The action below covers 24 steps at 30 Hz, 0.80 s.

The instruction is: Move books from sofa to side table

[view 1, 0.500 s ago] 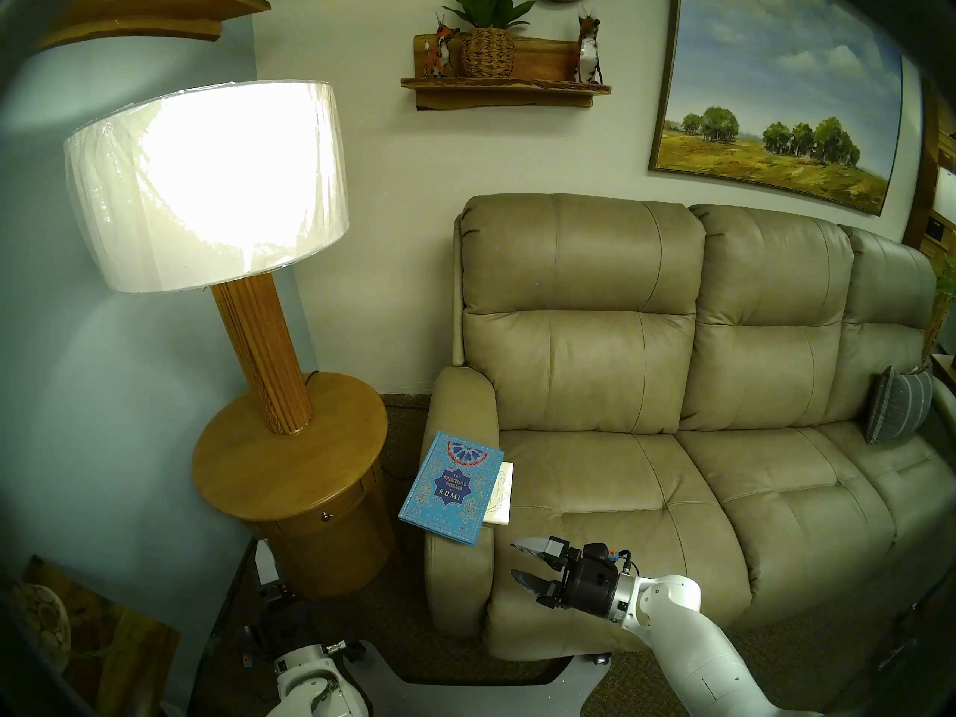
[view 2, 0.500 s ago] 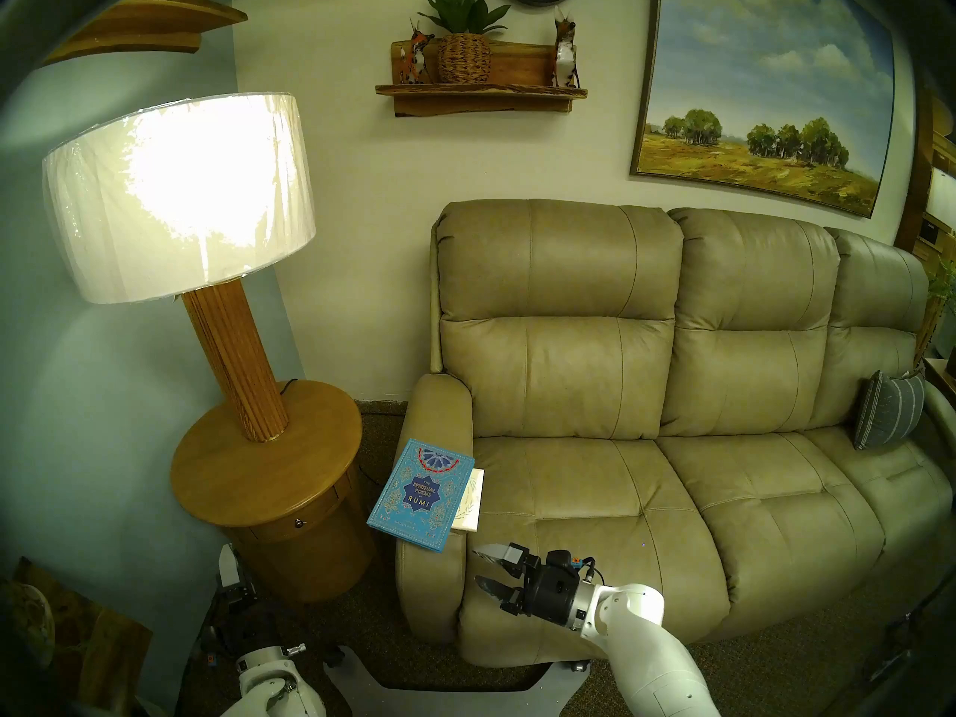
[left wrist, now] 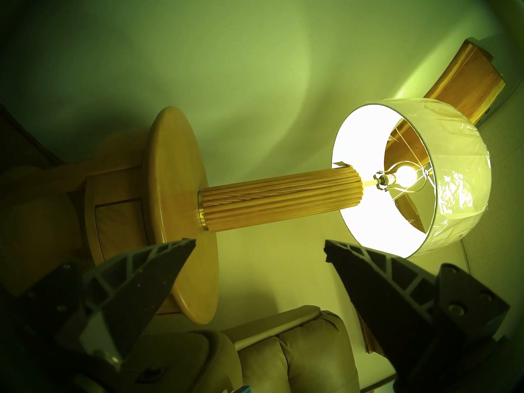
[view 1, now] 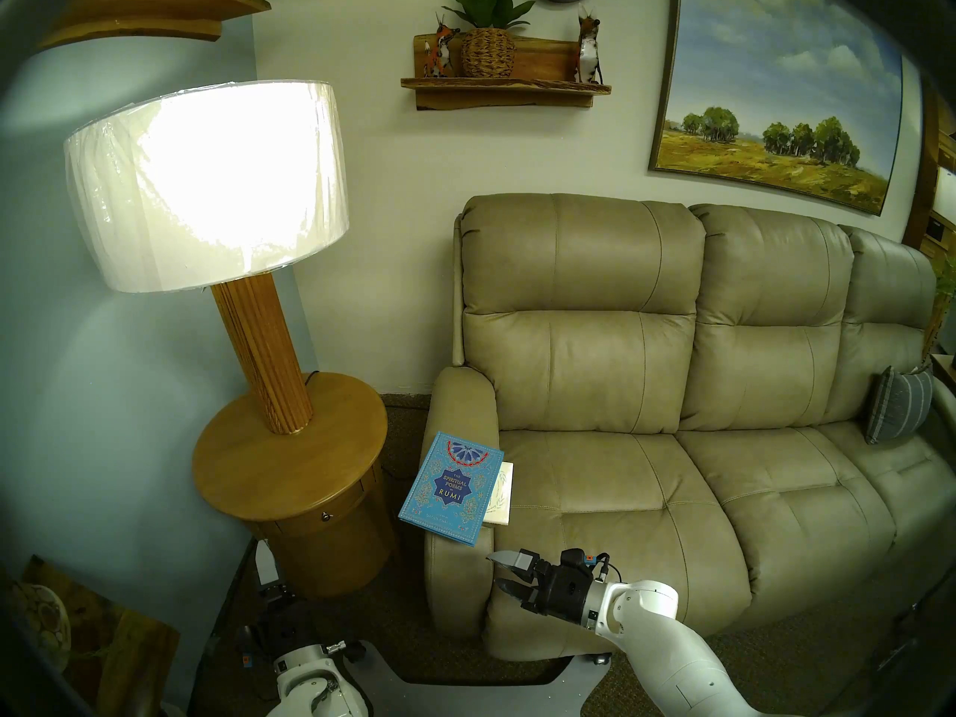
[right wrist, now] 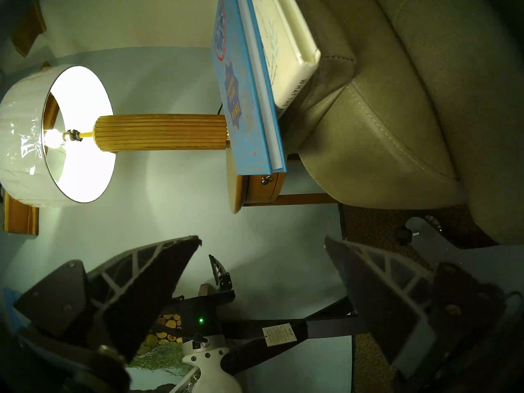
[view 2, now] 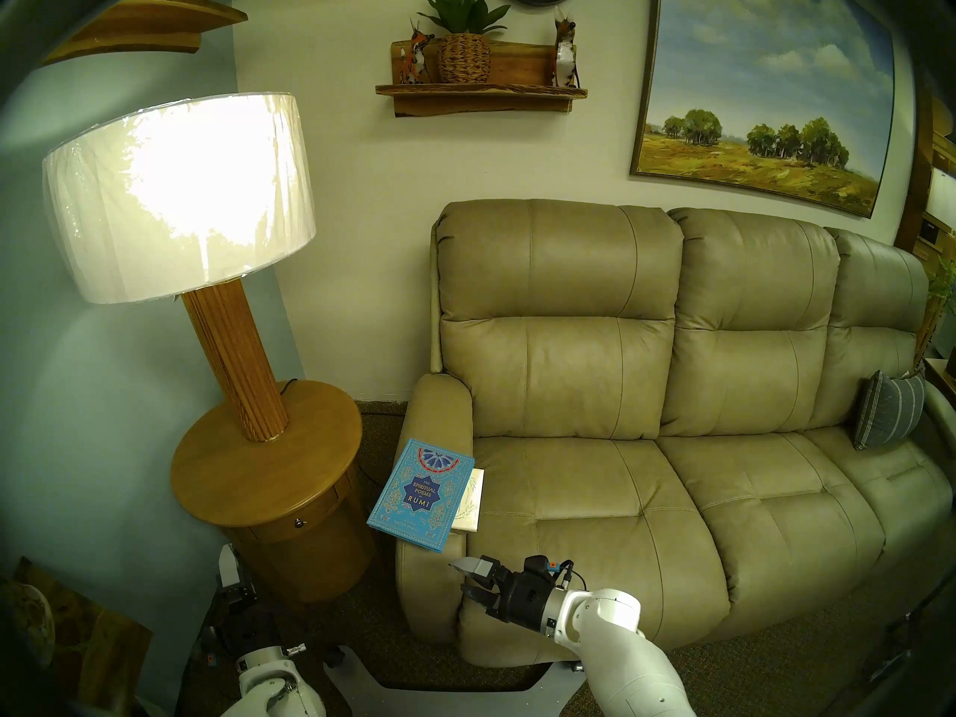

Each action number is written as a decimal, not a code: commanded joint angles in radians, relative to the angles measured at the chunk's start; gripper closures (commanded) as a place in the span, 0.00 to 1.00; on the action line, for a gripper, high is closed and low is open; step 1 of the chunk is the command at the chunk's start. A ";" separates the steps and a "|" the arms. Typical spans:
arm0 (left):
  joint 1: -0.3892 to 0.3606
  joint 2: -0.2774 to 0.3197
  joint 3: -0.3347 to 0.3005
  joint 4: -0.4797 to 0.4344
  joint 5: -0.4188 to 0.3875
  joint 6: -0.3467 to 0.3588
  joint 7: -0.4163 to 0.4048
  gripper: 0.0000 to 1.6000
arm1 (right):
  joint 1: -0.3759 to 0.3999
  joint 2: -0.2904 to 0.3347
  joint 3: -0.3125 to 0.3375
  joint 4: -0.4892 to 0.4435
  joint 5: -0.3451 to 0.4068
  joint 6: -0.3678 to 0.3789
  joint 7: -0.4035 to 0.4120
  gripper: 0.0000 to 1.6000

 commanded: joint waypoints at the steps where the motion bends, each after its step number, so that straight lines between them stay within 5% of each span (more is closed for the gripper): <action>1: 0.000 -0.001 0.001 -0.009 0.001 0.002 -0.006 0.00 | 0.064 -0.045 -0.009 0.032 0.008 -0.014 0.004 0.00; 11: 0.000 -0.003 -0.001 -0.009 0.003 0.002 -0.005 0.00 | 0.123 -0.079 -0.033 0.076 -0.006 -0.035 -0.020 0.00; 24: 0.000 -0.004 -0.003 -0.009 0.007 0.004 -0.004 0.00 | 0.256 -0.118 -0.020 0.243 0.005 -0.084 -0.072 0.00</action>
